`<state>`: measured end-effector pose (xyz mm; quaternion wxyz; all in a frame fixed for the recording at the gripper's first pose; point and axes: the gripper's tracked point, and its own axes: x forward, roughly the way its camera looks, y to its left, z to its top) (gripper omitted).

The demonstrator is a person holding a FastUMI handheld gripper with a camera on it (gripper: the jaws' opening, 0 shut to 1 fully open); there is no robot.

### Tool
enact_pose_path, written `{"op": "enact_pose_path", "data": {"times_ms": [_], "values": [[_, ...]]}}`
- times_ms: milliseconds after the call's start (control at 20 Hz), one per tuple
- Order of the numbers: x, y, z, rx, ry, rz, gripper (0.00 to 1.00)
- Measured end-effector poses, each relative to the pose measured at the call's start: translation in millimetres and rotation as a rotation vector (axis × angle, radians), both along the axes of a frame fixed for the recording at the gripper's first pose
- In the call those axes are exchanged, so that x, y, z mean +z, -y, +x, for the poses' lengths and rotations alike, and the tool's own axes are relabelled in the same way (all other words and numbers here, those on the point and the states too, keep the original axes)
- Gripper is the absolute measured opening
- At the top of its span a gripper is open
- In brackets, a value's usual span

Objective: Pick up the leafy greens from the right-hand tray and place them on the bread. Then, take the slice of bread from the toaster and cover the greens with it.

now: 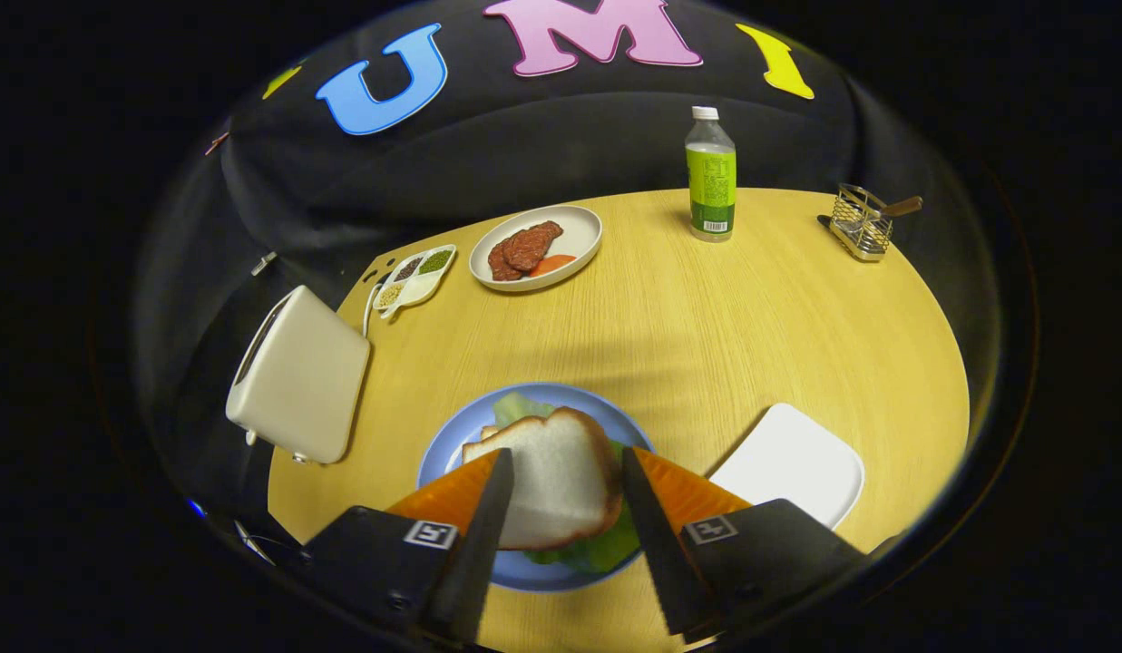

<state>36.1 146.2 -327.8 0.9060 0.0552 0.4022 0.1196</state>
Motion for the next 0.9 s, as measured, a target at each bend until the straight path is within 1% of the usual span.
{"op": "enact_pose_path", "data": {"times_ms": [50, 300, 750, 900], "values": [[7.9, 4.5, -1.6, 0.006, 0.011, -0.002, 0.99], [58.6, 30.5, -2.9, 0.049, 0.144, -0.041, 0.99], [178.2, 54.4, -6.5, 0.111, 0.378, 0.006, 0.99], [218.1, 59.2, -8.6, 0.089, 0.469, 0.030, 0.99]]}}
